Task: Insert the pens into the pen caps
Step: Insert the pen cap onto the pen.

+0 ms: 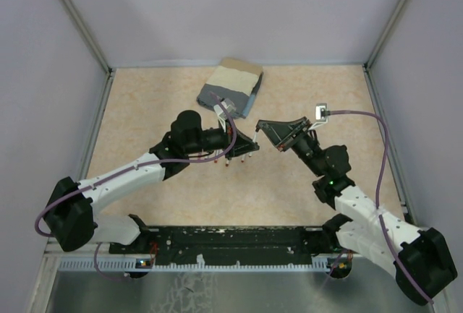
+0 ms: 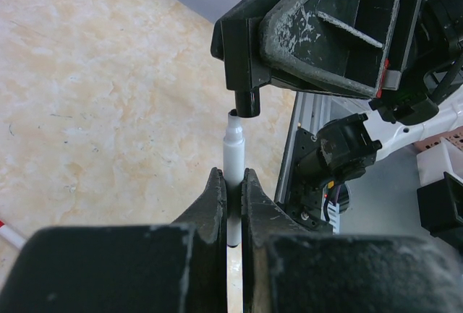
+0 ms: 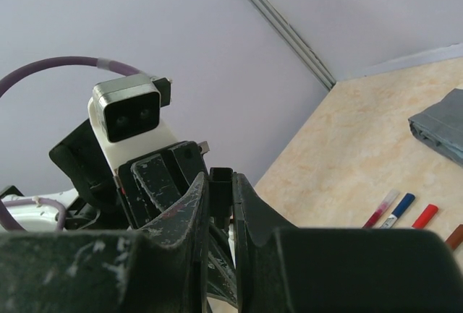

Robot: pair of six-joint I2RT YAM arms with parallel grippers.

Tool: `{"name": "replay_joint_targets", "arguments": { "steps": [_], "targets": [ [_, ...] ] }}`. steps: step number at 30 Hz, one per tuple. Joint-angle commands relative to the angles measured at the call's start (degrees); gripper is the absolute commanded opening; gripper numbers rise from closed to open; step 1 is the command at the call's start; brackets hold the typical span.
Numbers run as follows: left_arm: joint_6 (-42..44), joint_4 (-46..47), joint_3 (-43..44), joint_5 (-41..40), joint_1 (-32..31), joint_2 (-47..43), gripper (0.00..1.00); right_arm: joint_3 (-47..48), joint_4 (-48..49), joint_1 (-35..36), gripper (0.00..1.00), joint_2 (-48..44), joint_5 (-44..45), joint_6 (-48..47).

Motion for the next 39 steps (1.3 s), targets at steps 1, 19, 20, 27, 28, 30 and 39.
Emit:
{"name": "replay_joint_targets", "arguments": {
  "steps": [1,19,20,27,28,30,39],
  "targets": [
    [0.7,2.6,1.0,0.3,-0.5,-0.7,0.00,2.4,0.0,-0.1,0.00,-0.8,-1.5,-2.2],
    [0.7,2.7,1.1,0.2,-0.5,-0.3,0.00,3.8,-1.2,-0.1,0.00,-1.7,3.2,-0.7],
    [0.6,2.7,1.2,0.3,-0.5,-0.1,0.00,3.9,-0.7,-0.1,0.00,-1.5,3.2,-0.4],
    [0.6,2.6,1.1,0.3,-0.5,-0.1,0.00,4.1,1.3,-0.1,0.00,-1.1,3.0,1.0],
    [0.6,2.6,1.1,0.3,-0.5,-0.1,0.00,4.2,1.3,-0.1,0.00,-1.0,2.9,1.0],
    [0.6,2.6,1.0,0.3,-0.5,-0.1,0.00,4.2,1.1,-0.1,0.00,-1.2,2.9,0.8],
    [0.7,2.6,1.2,0.1,-0.5,-0.1,0.00,4.2,-3.0,-0.1,0.00,-2.0,1.0,-1.9]
  ]
}}
